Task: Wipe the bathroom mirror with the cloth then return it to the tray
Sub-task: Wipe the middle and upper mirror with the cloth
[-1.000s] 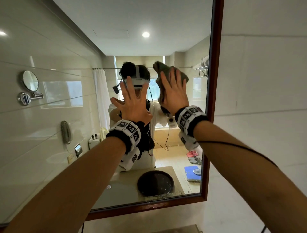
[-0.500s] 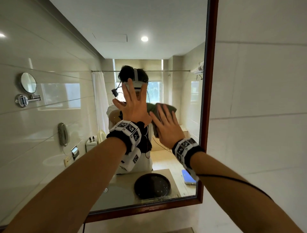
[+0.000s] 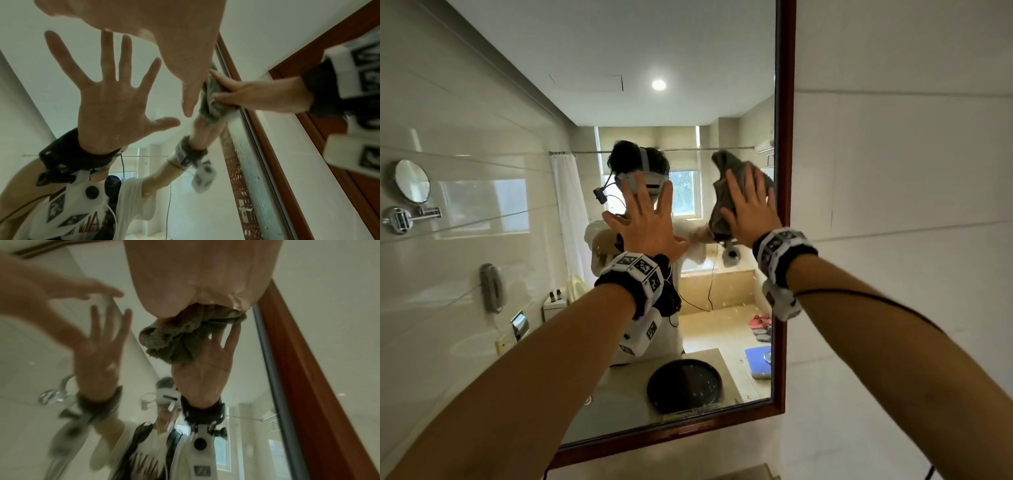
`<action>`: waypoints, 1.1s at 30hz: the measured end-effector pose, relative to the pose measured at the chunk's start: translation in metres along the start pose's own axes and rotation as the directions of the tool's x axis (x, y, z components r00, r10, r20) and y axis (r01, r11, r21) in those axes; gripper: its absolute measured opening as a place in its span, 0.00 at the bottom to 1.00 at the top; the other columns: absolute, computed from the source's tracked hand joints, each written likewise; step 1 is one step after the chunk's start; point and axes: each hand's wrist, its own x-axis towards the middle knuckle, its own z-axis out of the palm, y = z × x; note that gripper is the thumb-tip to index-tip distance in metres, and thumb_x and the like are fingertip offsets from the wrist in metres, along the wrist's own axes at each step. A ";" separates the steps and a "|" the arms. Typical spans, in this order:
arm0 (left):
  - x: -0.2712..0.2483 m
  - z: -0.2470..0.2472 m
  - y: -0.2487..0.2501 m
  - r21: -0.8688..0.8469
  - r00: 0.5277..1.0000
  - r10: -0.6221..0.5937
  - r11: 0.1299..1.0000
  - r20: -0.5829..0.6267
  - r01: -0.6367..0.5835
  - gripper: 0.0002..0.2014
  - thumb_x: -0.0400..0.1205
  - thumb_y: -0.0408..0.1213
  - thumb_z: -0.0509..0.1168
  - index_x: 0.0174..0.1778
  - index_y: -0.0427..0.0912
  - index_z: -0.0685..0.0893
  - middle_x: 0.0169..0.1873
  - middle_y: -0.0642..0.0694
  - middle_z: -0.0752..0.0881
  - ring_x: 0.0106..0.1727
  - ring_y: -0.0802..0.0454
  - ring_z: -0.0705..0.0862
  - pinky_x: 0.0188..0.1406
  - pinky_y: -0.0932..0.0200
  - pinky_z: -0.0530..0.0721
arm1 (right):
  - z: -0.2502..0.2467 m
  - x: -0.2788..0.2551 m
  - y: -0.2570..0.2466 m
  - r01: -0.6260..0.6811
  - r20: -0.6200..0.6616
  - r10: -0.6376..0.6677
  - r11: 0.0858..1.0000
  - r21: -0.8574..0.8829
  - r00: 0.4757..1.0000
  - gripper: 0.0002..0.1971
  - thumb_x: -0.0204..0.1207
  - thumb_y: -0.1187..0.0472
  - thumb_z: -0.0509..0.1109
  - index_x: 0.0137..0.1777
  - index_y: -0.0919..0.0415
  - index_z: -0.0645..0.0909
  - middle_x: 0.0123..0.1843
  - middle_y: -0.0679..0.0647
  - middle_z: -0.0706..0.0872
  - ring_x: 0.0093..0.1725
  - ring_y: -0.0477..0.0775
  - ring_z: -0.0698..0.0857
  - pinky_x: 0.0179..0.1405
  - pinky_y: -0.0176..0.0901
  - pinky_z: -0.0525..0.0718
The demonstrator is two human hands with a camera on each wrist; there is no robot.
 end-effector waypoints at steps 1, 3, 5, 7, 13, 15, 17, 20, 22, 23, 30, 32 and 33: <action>0.001 0.002 -0.002 0.004 1.000 -0.001 1.000 -0.009 0.001 0.62 0.63 0.71 0.71 0.83 0.55 0.39 0.81 0.35 0.30 0.81 0.30 0.33 0.66 0.12 0.52 | -0.009 0.011 0.004 -0.023 -0.005 0.023 1.000 0.015 1.000 0.38 0.85 0.46 0.56 0.86 0.50 0.37 0.87 0.61 0.35 0.85 0.64 0.35 0.82 0.68 0.39; 0.000 0.007 -0.007 0.008 1.000 0.002 1.000 -0.014 -0.002 0.61 0.64 0.70 0.71 0.83 0.56 0.39 0.81 0.36 0.30 0.81 0.31 0.32 0.65 0.12 0.52 | -0.016 0.022 0.008 -0.064 -0.014 0.065 0.997 0.050 0.998 0.38 0.84 0.45 0.56 0.86 0.50 0.38 0.87 0.60 0.35 0.85 0.65 0.36 0.81 0.67 0.40; -0.001 0.010 -0.010 0.016 1.000 0.007 1.000 -0.022 -0.007 0.60 0.65 0.69 0.71 0.83 0.57 0.38 0.81 0.36 0.30 0.81 0.32 0.31 0.66 0.12 0.51 | -0.014 0.023 0.007 -0.076 -0.059 0.080 0.995 0.065 0.995 0.38 0.83 0.45 0.57 0.87 0.51 0.39 0.87 0.61 0.37 0.85 0.66 0.37 0.82 0.67 0.41; -0.001 0.010 -0.009 0.018 1.000 0.011 1.000 -0.016 -0.011 0.59 0.66 0.69 0.70 0.83 0.57 0.37 0.81 0.37 0.29 0.81 0.32 0.31 0.66 0.12 0.51 | -0.006 0.018 0.003 -0.106 -0.110 0.114 0.991 0.079 0.987 0.37 0.84 0.46 0.55 0.87 0.54 0.41 0.87 0.63 0.40 0.85 0.67 0.40 0.82 0.66 0.43; -0.006 0.015 -0.010 0.025 0.999 0.009 1.000 -0.047 -0.007 0.58 0.67 0.71 0.68 0.83 0.58 0.37 0.82 0.36 0.32 0.81 0.32 0.33 0.68 0.13 0.51 | 0.036 -0.017 -0.006 -0.189 -0.168 0.197 0.980 0.065 0.966 0.36 0.83 0.44 0.47 0.87 0.61 0.45 0.86 0.69 0.45 0.85 0.72 0.44 0.82 0.64 0.44; -0.014 0.019 -0.014 0.052 0.996 0.024 0.998 -0.084 -0.019 0.58 0.67 0.73 0.66 0.83 0.58 0.37 0.83 0.35 0.35 0.82 0.31 0.36 0.67 0.14 0.52 | 0.061 -0.045 -0.001 -0.164 -0.169 0.168 0.986 0.037 0.971 0.36 0.83 0.44 0.45 0.86 0.64 0.47 0.85 0.72 0.47 0.84 0.74 0.47 0.83 0.66 0.47; -0.024 0.026 -0.019 0.073 0.991 0.045 0.997 -0.127 -0.036 0.58 0.66 0.74 0.66 0.84 0.58 0.39 0.83 0.34 0.39 0.82 0.30 0.40 0.67 0.13 0.53 | 0.090 -0.081 0.001 -0.172 -0.145 0.174 0.985 0.025 0.974 0.36 0.84 0.44 0.47 0.86 0.66 0.49 0.85 0.73 0.49 0.84 0.76 0.49 0.83 0.67 0.51; -0.038 0.038 -0.025 0.085 0.988 0.029 0.996 -0.149 -0.016 0.59 0.64 0.75 0.66 0.84 0.59 0.41 0.83 0.33 0.42 0.82 0.29 0.43 0.65 0.14 0.57 | 0.135 -0.145 -0.004 -0.233 -0.047 0.236 0.970 0.063 0.971 0.36 0.84 0.44 0.48 0.85 0.68 0.51 0.84 0.75 0.50 0.84 0.76 0.49 0.82 0.69 0.53; -0.044 0.042 -0.025 0.102 0.990 0.014 0.995 -0.141 0.000 0.60 0.62 0.74 0.68 0.84 0.60 0.42 0.84 0.33 0.43 0.82 0.29 0.45 0.65 0.14 0.59 | 0.157 -0.179 -0.011 -0.309 0.024 0.308 0.946 0.096 0.951 0.36 0.84 0.43 0.48 0.84 0.69 0.55 0.84 0.76 0.53 0.83 0.77 0.52 0.80 0.71 0.60; -0.048 0.044 -0.025 0.105 0.991 0.009 0.995 -0.132 0.005 0.61 0.61 0.74 0.69 0.84 0.61 0.42 0.84 0.33 0.44 0.82 0.29 0.46 0.64 0.14 0.60 | 0.164 -0.192 -0.015 -0.351 0.068 0.345 0.929 0.118 0.936 0.37 0.83 0.43 0.48 0.84 0.69 0.56 0.83 0.76 0.55 0.82 0.78 0.54 0.78 0.72 0.63; -0.055 0.049 -0.022 0.106 0.995 0.012 0.994 -0.095 -0.002 0.59 0.62 0.72 0.71 0.83 0.61 0.45 0.84 0.34 0.45 0.82 0.29 0.46 0.63 0.14 0.60 | 0.170 -0.199 -0.021 -0.412 0.079 0.404 0.900 0.141 0.911 0.37 0.82 0.41 0.49 0.84 0.66 0.52 0.82 0.76 0.57 0.81 0.79 0.57 0.74 0.75 0.68; -0.055 0.049 -0.021 0.113 0.996 0.011 0.994 -0.084 -0.002 0.59 0.62 0.73 0.70 0.83 0.61 0.45 0.84 0.35 0.45 0.82 0.29 0.45 0.64 0.14 0.60 | 0.155 -0.181 -0.022 -0.389 0.041 0.388 0.909 0.151 0.921 0.37 0.83 0.41 0.47 0.85 0.65 0.51 0.84 0.75 0.53 0.83 0.78 0.53 0.76 0.75 0.64; -0.053 0.049 -0.024 0.117 0.996 0.010 0.993 -0.084 -0.001 0.59 0.61 0.74 0.69 0.83 0.61 0.44 0.84 0.35 0.45 0.82 0.30 0.45 0.63 0.14 0.60 | 0.146 -0.163 -0.026 -0.358 0.028 0.359 0.920 0.157 0.933 0.37 0.83 0.40 0.45 0.85 0.64 0.49 0.84 0.74 0.51 0.83 0.77 0.50 0.79 0.75 0.60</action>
